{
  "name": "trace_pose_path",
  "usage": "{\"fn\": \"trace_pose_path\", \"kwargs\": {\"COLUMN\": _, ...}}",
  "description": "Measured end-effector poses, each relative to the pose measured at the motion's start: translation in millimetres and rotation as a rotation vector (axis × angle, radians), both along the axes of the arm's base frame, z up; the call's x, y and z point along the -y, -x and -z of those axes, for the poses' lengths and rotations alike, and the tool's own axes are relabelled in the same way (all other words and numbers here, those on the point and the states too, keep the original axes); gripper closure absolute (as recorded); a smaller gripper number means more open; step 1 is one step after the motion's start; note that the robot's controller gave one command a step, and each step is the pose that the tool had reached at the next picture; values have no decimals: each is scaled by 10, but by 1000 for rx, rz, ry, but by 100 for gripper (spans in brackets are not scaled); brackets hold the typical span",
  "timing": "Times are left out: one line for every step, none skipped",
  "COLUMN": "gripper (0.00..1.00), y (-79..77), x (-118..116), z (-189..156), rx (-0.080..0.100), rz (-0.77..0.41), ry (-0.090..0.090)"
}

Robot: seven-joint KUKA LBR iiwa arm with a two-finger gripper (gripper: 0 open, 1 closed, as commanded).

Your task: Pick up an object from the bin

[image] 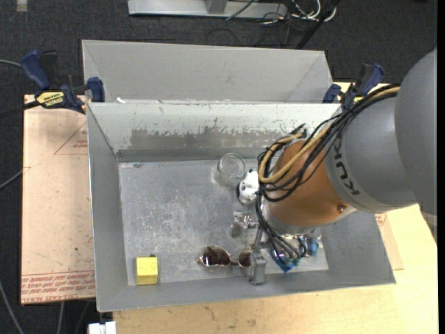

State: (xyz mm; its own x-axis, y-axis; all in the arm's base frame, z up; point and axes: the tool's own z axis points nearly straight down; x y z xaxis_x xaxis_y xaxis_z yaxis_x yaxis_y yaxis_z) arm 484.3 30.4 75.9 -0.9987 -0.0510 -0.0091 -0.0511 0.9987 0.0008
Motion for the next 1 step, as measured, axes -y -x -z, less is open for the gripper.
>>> {"fn": "trace_pose_path", "kwargs": {"gripper": 0, "y": 27, "x": -7, "z": -327, "rx": -9, "rz": -19, "ry": 1}}
